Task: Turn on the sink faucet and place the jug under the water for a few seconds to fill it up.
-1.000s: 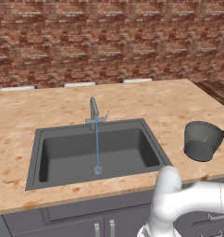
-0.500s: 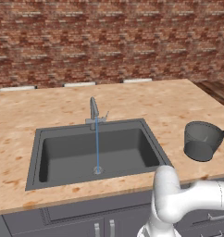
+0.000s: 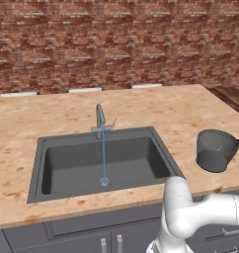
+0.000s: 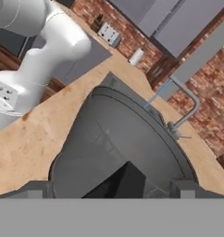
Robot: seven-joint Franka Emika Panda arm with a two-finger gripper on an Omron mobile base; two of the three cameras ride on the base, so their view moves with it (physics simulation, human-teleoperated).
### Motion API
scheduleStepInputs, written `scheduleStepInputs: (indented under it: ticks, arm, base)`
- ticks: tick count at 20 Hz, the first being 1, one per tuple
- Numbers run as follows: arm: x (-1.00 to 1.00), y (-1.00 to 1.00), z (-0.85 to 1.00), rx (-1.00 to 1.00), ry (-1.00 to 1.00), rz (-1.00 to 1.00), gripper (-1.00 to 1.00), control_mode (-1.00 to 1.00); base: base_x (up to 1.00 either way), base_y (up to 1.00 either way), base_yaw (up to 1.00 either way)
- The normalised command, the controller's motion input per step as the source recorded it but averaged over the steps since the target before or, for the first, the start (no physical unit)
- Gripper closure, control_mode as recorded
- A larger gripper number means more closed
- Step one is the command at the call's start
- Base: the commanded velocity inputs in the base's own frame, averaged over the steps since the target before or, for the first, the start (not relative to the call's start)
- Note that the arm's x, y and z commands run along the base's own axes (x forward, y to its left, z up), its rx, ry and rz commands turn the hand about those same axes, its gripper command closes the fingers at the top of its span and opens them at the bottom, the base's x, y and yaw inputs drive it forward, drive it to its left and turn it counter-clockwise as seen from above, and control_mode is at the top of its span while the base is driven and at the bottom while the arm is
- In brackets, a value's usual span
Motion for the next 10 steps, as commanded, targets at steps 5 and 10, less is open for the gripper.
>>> scheduleStepInputs:
  ticks: [5,10]
  arm:
    - [0.12,0.0,0.1,0.0,0.0,-0.31,-1.0,-1.0]
    - [0.4,0.0,-0.12,0.0,0.0,-0.34,-1.0,-1.0]
  base:
    - [0.0,0.0,0.0]
    - [0.0,0.0,0.0]
